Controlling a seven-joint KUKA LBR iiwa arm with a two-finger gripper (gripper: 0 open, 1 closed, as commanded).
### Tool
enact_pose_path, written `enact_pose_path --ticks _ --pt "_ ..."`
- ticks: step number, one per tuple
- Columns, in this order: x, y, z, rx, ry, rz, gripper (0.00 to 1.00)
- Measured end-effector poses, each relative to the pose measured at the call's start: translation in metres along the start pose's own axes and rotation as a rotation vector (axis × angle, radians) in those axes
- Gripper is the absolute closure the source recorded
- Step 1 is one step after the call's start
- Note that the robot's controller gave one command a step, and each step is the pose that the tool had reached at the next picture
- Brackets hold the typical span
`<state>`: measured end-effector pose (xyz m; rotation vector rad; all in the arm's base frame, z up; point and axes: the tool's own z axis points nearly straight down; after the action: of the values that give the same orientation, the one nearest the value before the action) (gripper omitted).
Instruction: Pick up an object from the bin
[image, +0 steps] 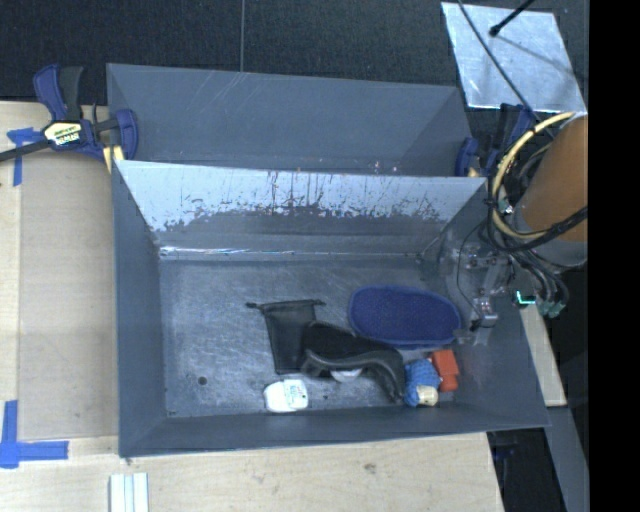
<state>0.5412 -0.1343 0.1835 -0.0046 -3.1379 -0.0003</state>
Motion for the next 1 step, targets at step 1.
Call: enact_pose_path --ticks 1 --pt "-0.0191 0.0287 0.1043 0.0 -0.004 0.025 0.0"
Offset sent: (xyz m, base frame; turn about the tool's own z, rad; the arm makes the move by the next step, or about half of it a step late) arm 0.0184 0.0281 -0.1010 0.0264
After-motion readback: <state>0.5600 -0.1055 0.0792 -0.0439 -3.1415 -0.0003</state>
